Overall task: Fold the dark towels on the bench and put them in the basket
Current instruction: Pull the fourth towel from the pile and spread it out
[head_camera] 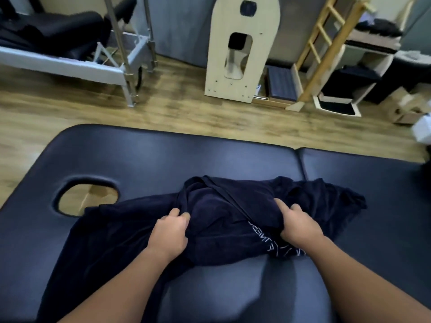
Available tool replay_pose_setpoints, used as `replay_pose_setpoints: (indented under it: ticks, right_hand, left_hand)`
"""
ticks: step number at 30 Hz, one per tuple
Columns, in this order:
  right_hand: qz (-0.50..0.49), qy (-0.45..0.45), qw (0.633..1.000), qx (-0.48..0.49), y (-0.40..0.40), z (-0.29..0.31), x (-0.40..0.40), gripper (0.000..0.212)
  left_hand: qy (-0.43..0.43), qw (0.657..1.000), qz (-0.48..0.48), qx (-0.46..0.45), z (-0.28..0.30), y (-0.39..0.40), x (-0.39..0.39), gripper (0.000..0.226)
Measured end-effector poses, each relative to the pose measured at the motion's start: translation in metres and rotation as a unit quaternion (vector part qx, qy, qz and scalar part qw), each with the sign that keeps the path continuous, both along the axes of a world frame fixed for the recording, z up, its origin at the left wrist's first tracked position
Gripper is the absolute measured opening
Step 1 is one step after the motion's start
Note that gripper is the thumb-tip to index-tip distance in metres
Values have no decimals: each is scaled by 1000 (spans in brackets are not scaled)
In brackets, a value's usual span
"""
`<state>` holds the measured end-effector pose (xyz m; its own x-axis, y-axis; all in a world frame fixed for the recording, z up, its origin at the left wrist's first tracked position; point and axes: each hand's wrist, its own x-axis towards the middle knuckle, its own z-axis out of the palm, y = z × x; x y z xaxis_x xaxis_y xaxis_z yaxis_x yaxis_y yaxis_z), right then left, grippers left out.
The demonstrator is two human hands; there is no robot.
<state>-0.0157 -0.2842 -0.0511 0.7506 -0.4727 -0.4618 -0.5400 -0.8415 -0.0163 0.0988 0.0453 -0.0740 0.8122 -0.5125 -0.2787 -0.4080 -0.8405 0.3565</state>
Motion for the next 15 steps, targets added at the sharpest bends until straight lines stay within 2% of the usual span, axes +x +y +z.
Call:
replay_pose_setpoints:
  ticks: [10, 15]
  right_hand:
    - [-21, -33, 999, -1, -171, -5, 3, 89]
    - [-22, -55, 998, 12, -230, -4, 12, 86]
  left_hand:
    - [-24, 999, -21, 44, 5, -174, 25, 27]
    - [-13, 998, -34, 54, 12, -224, 25, 30]
